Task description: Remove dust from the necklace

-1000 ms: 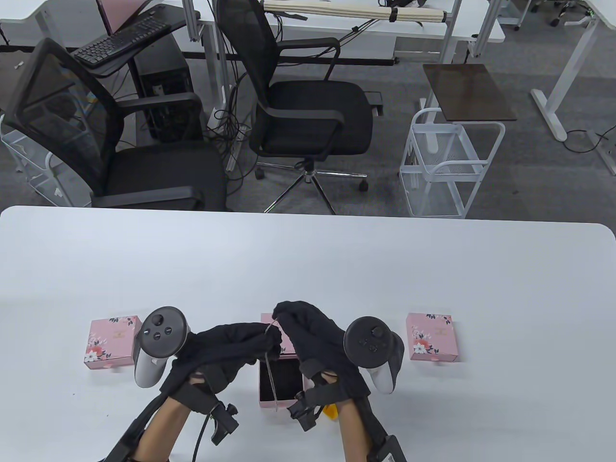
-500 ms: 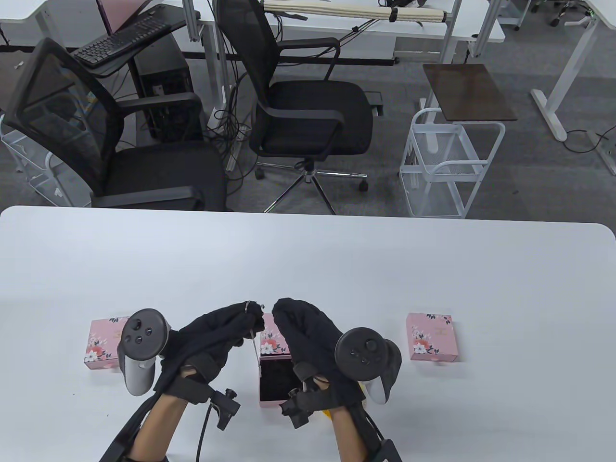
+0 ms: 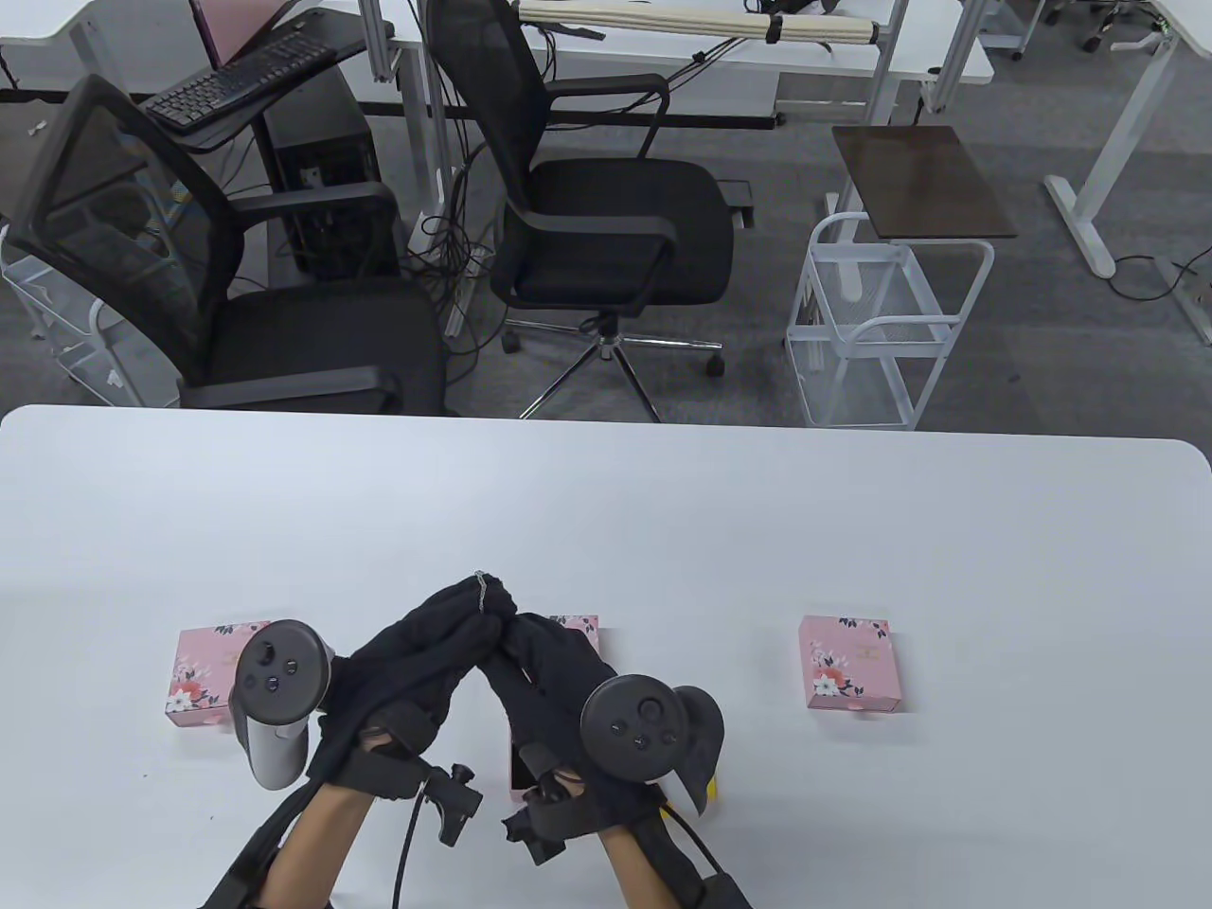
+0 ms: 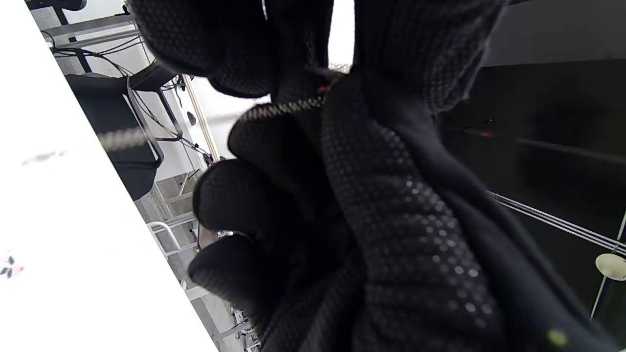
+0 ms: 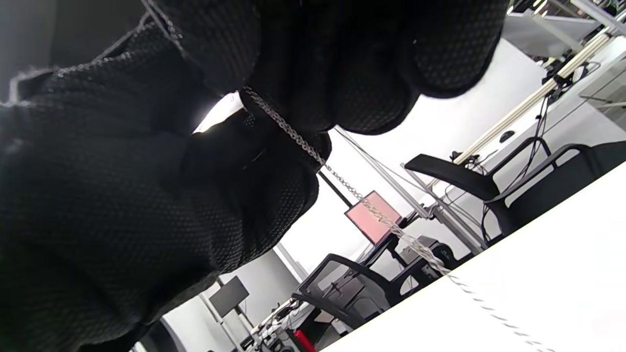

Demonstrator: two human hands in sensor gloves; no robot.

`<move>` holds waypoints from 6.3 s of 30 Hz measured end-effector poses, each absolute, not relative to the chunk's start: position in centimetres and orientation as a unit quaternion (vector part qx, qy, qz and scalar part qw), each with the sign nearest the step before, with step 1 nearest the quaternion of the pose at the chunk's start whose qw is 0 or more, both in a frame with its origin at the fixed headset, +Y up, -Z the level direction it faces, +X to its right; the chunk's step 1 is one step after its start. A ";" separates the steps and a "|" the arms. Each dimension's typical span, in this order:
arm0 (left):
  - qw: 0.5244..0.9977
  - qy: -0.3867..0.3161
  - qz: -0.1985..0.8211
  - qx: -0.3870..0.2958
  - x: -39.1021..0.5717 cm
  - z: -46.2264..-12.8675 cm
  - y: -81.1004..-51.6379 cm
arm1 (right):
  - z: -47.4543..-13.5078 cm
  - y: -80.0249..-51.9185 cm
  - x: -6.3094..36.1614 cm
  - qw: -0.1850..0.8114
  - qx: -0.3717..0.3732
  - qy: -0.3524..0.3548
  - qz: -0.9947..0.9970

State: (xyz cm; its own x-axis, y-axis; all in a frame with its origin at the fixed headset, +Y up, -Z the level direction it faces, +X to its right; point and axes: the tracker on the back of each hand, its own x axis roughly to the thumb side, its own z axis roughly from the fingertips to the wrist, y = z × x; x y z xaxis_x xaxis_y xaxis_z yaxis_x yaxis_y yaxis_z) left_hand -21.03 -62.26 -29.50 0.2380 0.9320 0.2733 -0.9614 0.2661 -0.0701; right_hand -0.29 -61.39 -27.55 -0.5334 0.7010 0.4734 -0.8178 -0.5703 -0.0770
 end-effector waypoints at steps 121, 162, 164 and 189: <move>0.822 -0.150 0.531 0.139 -21.1 -28.3 -60.5 | -26.4 -61.4 -1.7 0.431 0.132 -0.249 0.857; 0.833 -0.162 0.489 0.202 -21.8 -27.6 -59.4 | -27.5 -61.4 -1.4 0.448 0.211 -0.156 0.854; 0.830 -0.162 0.494 0.203 -21.9 -27.6 -59.4 | -27.4 -61.4 -1.4 0.440 0.208 -0.170 0.857; 0.813 -0.155 0.518 0.217 -22.7 -27.3 -58.8 | -27.8 -61.9 -2.1 0.404 0.234 -0.129 0.875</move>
State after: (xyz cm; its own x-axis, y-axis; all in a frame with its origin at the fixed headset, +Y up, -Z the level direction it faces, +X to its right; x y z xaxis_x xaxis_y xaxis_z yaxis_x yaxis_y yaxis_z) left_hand -22.71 -58.81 -27.33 0.4163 0.7747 0.4759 -0.9088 0.3704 0.1921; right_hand -2.09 -61.86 -27.78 -0.5637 0.6470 0.5134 -0.7677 -0.6397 -0.0368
